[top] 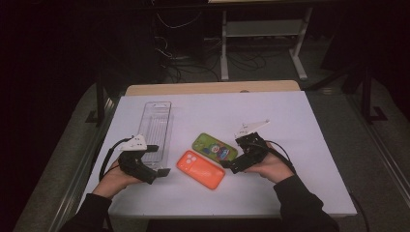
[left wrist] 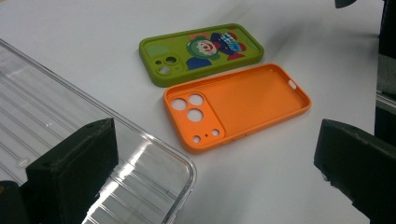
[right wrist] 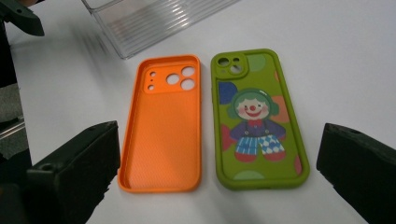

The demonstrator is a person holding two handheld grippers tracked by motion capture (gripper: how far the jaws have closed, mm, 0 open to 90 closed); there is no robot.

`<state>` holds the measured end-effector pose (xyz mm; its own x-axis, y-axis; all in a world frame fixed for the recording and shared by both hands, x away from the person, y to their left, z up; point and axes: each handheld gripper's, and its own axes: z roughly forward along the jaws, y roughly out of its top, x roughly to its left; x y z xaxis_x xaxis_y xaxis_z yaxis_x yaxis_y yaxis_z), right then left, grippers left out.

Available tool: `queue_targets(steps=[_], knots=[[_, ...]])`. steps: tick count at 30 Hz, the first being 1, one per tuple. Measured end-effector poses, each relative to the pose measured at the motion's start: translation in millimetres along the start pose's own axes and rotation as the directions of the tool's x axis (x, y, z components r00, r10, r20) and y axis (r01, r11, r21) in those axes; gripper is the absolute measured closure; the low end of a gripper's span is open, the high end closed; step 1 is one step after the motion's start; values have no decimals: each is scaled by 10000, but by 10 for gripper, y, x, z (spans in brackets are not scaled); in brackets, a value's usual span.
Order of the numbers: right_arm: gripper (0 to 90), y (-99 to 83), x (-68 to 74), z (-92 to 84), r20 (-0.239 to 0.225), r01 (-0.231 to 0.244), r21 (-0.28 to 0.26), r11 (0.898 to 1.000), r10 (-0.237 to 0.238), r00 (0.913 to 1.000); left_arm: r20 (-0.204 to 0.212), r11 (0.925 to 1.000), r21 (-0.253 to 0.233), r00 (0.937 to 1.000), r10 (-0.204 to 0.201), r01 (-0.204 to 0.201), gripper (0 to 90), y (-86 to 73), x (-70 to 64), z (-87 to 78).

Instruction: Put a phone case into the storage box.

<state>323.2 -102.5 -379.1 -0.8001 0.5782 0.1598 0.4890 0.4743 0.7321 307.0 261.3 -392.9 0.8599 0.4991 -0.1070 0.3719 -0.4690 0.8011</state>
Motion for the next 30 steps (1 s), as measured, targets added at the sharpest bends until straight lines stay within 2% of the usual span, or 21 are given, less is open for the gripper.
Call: queue_targets(steps=[2, 6, 11, 13, 21, 27, 28, 30], knots=[[0, 23, 15, 15, -41, -122, 10, 9999, 122, 9999, 38, 10000, -13, 10000, -55, 55, 0, 0, -10, 7], [0, 110, 49, 77, -69, 128, -102, 9999, -129, 9999, 32, 10000, 4, 10000, -43, 43, 0, 0, -12, 7], [0, 183, 80, 123, -102, 103, -172, 9998, -105, 9999, 70, 10000, 7, 10000, -58, 58, 0, 2, -12, 4], [0, 215, 85, 147, -153, 258, -306, 9992, -263, 9995, 72, 10000, 33, 10000, -51, 51, 0, 3, -10, 1], [0, 322, 162, 239, -222, 363, -452, 9983, -373, 9991, 69, 10000, 72, 10000, 7, -8, 0, 5, -10, -3], [0, 331, 222, 326, -153, 509, -170, 9986, -512, 9986, 100, 10000, 6, 9999, -52, 52, 0, 1, -11, -2], [0, 322, 251, 358, -97, 508, 76, 9987, -507, 9987, 98, 10000, 17, 9999, -53, 53, 0, 0, -11, 1], [0, 315, 264, 373, -94, 516, 193, 9985, -515, 9986, 95, 10000, 33, 9999, -47, 47, 0, 0, -11, 2]])
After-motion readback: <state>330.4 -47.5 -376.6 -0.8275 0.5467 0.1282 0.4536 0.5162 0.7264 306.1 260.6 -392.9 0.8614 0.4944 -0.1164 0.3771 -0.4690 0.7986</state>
